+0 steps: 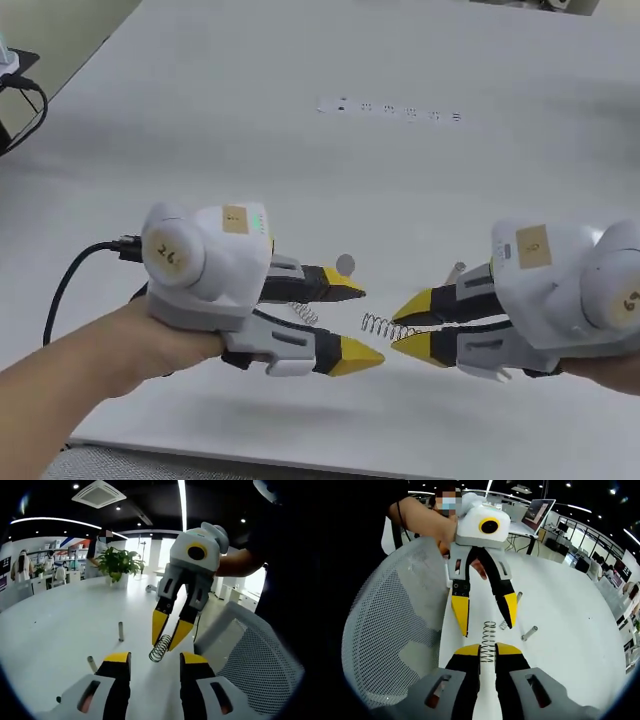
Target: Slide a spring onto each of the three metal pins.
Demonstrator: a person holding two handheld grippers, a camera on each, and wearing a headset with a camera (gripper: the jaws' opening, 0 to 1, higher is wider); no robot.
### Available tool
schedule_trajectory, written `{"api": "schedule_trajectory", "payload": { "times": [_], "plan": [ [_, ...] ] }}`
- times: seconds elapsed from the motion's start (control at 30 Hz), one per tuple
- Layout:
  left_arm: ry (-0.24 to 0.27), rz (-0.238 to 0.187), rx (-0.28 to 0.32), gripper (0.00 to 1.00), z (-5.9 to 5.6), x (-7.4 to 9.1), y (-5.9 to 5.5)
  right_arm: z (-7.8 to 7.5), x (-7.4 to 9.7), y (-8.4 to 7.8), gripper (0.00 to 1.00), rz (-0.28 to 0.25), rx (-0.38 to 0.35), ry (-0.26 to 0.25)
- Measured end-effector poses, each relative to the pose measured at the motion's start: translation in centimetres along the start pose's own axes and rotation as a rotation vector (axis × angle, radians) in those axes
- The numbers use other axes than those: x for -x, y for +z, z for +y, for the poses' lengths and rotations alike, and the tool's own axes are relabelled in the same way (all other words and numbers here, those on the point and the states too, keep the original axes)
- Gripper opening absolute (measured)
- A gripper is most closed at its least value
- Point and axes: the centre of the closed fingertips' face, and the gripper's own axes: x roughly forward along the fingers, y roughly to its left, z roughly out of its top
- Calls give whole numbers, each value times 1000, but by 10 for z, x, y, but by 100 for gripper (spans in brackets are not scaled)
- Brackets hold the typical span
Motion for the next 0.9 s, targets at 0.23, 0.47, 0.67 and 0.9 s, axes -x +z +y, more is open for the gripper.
{"api": "schedule_trajectory", "payload": {
  "times": [0.23,0.47,0.67,0.9],
  "plan": [
    [-17,-31,-8,17,-5,-1,5,3,2,3,7,-17,24,16],
    [-30,-55,0,12,-8,-3,10,3,3,7,7,-34,39,18],
    [-29,-61,-3,8,-10,-3,10,2,5,7,7,-40,41,17],
    [-32,-65,1,6,-11,-3,11,4,5,7,7,-38,58,21]
  ]
}}
